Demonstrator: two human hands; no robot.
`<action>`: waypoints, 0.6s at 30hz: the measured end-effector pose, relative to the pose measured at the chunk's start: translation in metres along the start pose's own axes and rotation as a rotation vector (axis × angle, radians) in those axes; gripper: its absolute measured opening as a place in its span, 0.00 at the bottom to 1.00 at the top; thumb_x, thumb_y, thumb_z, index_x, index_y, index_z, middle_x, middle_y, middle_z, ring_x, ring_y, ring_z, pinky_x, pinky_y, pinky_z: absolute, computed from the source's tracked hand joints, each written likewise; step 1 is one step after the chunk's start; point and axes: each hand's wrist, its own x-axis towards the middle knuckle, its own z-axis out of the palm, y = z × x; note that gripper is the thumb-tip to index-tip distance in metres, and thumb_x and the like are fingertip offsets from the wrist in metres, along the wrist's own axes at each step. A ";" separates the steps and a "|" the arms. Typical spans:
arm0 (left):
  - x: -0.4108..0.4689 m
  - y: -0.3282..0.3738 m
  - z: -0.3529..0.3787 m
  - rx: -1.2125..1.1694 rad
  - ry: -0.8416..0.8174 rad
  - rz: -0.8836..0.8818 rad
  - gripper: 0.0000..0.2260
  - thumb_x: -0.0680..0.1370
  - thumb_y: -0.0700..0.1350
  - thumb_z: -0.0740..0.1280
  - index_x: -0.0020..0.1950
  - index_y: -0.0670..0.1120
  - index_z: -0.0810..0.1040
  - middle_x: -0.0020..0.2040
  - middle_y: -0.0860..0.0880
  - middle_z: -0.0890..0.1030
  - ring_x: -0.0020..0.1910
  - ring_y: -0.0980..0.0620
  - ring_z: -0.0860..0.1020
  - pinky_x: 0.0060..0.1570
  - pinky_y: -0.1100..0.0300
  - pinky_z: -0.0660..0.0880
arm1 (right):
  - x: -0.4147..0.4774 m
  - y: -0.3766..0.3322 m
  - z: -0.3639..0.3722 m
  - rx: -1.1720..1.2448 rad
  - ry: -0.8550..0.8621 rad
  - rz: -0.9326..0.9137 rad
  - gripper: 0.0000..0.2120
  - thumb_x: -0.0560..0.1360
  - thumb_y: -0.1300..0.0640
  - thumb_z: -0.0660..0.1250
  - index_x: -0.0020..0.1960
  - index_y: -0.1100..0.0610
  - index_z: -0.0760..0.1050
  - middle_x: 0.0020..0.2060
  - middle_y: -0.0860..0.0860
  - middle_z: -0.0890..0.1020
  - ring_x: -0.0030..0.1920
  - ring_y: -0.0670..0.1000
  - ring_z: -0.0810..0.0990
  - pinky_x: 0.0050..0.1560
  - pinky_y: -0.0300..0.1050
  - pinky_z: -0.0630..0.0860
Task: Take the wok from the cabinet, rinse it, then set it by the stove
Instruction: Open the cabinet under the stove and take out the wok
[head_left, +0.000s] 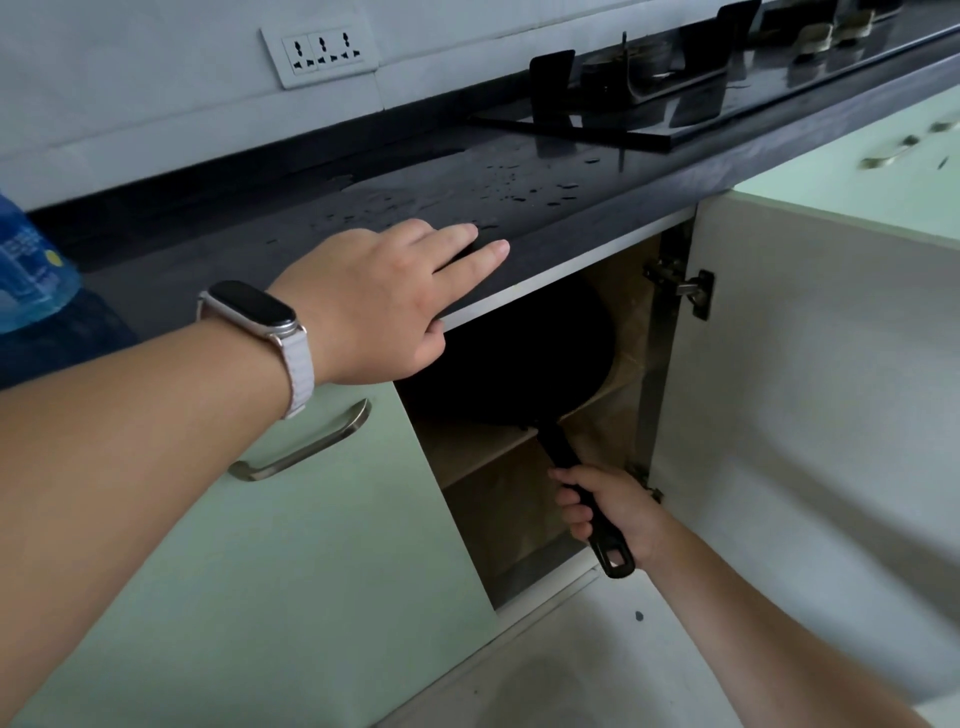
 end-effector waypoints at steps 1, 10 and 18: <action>0.000 0.000 0.000 0.002 -0.003 -0.003 0.31 0.74 0.46 0.63 0.77 0.45 0.62 0.70 0.40 0.73 0.57 0.39 0.77 0.35 0.47 0.79 | -0.005 0.002 -0.002 -0.017 0.003 -0.005 0.10 0.81 0.64 0.63 0.61 0.59 0.68 0.28 0.51 0.70 0.21 0.46 0.67 0.18 0.37 0.66; -0.001 0.002 -0.002 0.036 -0.039 -0.037 0.32 0.75 0.48 0.62 0.79 0.48 0.59 0.73 0.43 0.69 0.61 0.41 0.75 0.37 0.48 0.78 | -0.064 0.019 -0.016 -0.131 0.036 -0.052 0.13 0.81 0.65 0.63 0.65 0.62 0.69 0.28 0.52 0.69 0.22 0.46 0.66 0.18 0.38 0.65; -0.001 0.004 -0.004 0.025 -0.053 -0.085 0.33 0.76 0.49 0.62 0.80 0.52 0.54 0.77 0.47 0.65 0.66 0.44 0.71 0.43 0.48 0.78 | -0.121 0.040 -0.029 -0.220 0.104 -0.053 0.05 0.81 0.64 0.63 0.55 0.60 0.68 0.29 0.52 0.69 0.23 0.47 0.64 0.20 0.39 0.64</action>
